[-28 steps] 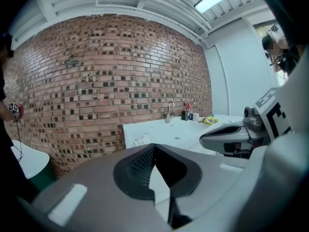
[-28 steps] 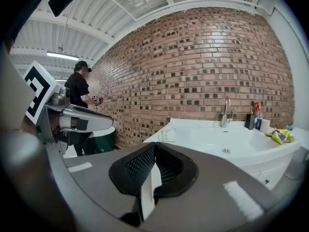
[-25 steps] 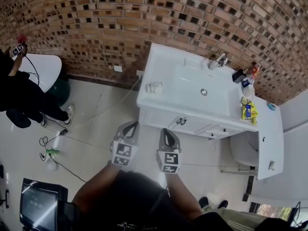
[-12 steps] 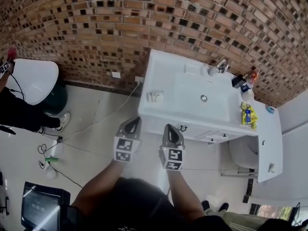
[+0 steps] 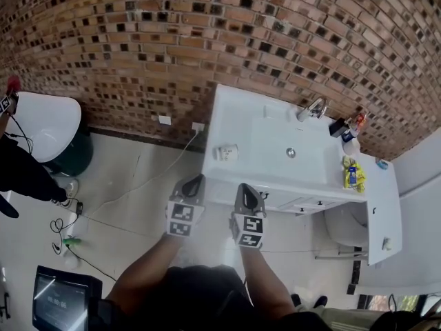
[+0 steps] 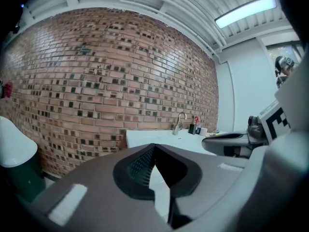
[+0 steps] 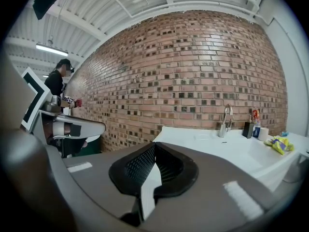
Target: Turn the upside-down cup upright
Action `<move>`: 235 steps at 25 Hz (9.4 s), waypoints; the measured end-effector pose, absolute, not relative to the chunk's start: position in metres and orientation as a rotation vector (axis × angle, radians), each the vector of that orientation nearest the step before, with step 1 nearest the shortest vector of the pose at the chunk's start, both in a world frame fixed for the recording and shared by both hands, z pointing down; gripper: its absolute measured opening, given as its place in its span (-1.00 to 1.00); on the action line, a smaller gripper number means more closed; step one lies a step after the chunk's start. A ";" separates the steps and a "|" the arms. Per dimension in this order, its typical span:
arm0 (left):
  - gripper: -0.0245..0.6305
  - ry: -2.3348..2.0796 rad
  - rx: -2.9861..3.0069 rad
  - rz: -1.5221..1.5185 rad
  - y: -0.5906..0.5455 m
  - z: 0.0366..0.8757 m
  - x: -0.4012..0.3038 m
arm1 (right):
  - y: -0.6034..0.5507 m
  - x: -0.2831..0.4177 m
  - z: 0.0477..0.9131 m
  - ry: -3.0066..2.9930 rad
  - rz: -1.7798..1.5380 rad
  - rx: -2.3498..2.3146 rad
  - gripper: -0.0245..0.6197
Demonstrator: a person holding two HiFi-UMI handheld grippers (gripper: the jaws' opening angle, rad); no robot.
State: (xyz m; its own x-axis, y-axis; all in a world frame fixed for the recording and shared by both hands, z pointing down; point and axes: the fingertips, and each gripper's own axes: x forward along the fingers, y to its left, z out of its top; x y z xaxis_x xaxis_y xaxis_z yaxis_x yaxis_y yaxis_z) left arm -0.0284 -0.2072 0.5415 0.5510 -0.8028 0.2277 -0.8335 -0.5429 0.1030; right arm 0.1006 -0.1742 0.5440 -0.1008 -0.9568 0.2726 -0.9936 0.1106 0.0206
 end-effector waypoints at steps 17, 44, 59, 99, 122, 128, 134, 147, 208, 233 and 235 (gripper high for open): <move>-0.94 -1.365 2.603 0.214 -0.224 0.539 -0.023 | -0.185 0.093 0.550 -2.140 0.256 1.942 -0.88; -0.94 -1.455 2.465 0.287 -0.310 0.571 -0.007 | -0.288 0.142 0.612 -2.116 0.465 1.789 -0.84; -0.94 -1.490 2.395 0.311 -0.348 0.586 -0.013 | -0.327 0.144 0.662 -2.085 0.689 1.647 -0.68; -0.94 -1.401 2.468 0.330 -0.324 0.583 -0.005 | -0.297 0.167 0.622 -2.038 0.267 1.608 -0.85; -0.94 -1.404 2.443 0.343 -0.312 0.592 -0.003 | -0.291 0.085 0.634 -1.597 -0.786 0.826 -0.85; -0.94 -1.400 2.434 0.340 -0.309 0.596 -0.001 | -0.281 0.080 0.642 -1.554 -0.798 0.801 -0.82; -0.94 -1.406 2.428 0.327 -0.312 0.594 -0.004 | -0.278 0.079 0.645 -1.550 -0.790 0.790 -0.65; -0.94 -1.417 2.466 0.326 -0.305 0.585 -0.010 | -0.277 0.089 0.612 -1.674 -0.631 1.020 -0.71; -0.94 -1.431 2.589 0.296 -0.085 0.540 0.028 | -0.064 0.127 0.550 -2.246 0.361 1.840 -0.88; -0.94 -1.493 2.569 0.318 0.038 0.530 0.004 | 0.051 0.116 0.545 -2.307 0.312 1.852 -0.88; -0.94 -1.486 2.565 0.322 0.039 0.531 0.001 | 0.054 0.113 0.545 -2.300 0.300 1.859 -0.88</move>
State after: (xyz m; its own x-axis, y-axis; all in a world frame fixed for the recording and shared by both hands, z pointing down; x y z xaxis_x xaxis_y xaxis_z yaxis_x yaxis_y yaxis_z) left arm 0.0006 0.0394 0.5314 0.4832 -0.8349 0.2637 -0.8692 -0.4936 0.0300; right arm 0.1131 0.0537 0.5451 -0.2092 -0.9440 0.2553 -0.9779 0.2032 -0.0500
